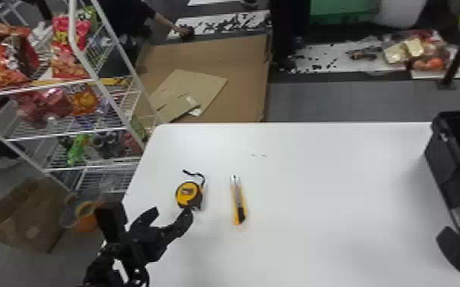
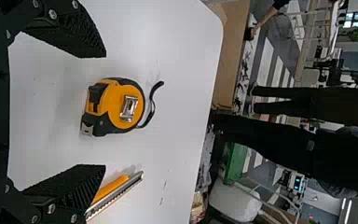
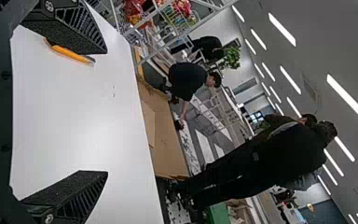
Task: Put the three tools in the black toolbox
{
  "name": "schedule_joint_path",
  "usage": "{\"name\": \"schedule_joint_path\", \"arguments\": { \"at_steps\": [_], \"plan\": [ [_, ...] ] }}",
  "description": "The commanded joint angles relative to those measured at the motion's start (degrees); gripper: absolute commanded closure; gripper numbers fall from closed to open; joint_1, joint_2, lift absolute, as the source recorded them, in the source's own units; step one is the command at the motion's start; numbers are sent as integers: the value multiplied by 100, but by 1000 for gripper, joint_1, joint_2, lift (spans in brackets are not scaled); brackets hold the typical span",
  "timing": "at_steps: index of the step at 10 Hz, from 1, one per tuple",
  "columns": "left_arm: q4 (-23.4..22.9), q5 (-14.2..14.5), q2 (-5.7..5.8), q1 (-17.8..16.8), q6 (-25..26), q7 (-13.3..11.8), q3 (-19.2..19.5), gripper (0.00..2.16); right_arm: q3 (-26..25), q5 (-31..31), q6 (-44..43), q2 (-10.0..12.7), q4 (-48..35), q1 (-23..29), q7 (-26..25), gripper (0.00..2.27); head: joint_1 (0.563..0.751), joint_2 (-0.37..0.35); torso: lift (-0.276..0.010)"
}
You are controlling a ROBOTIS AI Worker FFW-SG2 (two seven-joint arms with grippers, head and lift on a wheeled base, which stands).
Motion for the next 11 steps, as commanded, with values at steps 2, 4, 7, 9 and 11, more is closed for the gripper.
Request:
{"name": "schedule_joint_path", "arguments": {
  "at_steps": [2,4,7,9,11],
  "plan": [
    [189,50,-15,-73,-86,13,-13,167,-2,-43,-2,-97,-25,50,0,80,695,258,-55],
    [285,32,-15,-143,-174,224,-154,178,-2,-69,-2,-194,-43,77,0,80,695,260,-55],
    [593,-3,-15,-442,-156,549,-417,174,-2,-87,-2,-282,-69,85,0,80,695,236,-55],
    [742,-3,-15,-538,-191,822,-505,174,-2,-104,-2,-344,-69,85,-9,80,695,224,-55],
    [822,32,-15,-556,-279,1006,-505,174,-10,-122,-2,-387,-69,94,-9,80,695,224,-55]
  ]
}}
